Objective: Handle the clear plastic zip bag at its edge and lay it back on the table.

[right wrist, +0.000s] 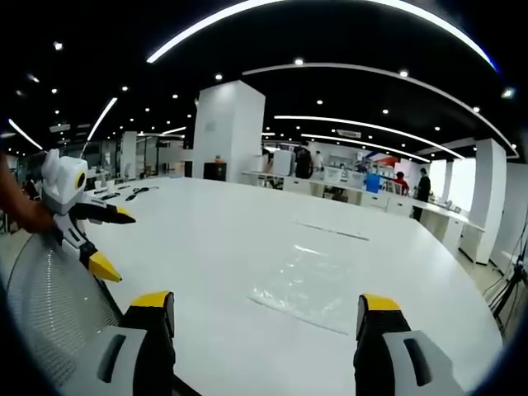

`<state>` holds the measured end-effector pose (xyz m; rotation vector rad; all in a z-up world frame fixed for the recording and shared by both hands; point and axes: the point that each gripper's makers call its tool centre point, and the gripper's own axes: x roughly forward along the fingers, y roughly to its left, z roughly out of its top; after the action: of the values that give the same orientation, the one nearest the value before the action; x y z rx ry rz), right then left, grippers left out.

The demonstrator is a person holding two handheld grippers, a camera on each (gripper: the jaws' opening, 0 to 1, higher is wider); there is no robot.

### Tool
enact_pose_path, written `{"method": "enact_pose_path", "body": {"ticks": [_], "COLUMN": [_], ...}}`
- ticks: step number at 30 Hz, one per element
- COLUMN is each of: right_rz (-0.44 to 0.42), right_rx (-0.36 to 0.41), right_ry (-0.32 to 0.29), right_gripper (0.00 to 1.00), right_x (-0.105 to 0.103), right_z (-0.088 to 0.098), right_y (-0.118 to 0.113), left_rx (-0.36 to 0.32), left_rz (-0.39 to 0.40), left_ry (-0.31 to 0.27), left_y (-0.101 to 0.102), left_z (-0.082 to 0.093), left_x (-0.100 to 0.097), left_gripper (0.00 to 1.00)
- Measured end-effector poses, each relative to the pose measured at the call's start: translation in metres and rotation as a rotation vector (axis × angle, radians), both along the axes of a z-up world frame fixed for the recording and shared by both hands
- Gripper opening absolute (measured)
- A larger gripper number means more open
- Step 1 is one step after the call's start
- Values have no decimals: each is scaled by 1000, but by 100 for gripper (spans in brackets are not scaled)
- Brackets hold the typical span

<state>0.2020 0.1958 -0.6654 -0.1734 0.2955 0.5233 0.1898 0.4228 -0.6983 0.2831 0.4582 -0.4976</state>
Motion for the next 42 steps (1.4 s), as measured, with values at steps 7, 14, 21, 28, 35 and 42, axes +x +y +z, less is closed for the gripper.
{"method": "enact_pose_path", "body": {"ticks": [7,14,21,28,35,42], "right_rz": [1,2,-1,-1,18,67], "right_rx": [-1,-2,-8,-14,-49,-95], "right_ry": [0,-1,0,2,-8,26], "right_gripper": [92,92,91,92,91,89], "right_x": [0,0,0,-1,-2,-3], "right_z": [0,0,-1,0,0,0], "right_y": [0,0,-1,0,1,4], "left_rx": [-4,-5,-7,-8,-11,-6], "left_rz": [-2,-1,-3,-6,-5,-10], "left_ry": [-1,1,2,2,-2,-7], "left_y": [-1,0,1,-1,-2,-2], "left_z": [2,1,0,1,3,5], "left_x": [-1,0,1,-1,-1,-1], "left_gripper": [94,93,92,92,93,95]}}
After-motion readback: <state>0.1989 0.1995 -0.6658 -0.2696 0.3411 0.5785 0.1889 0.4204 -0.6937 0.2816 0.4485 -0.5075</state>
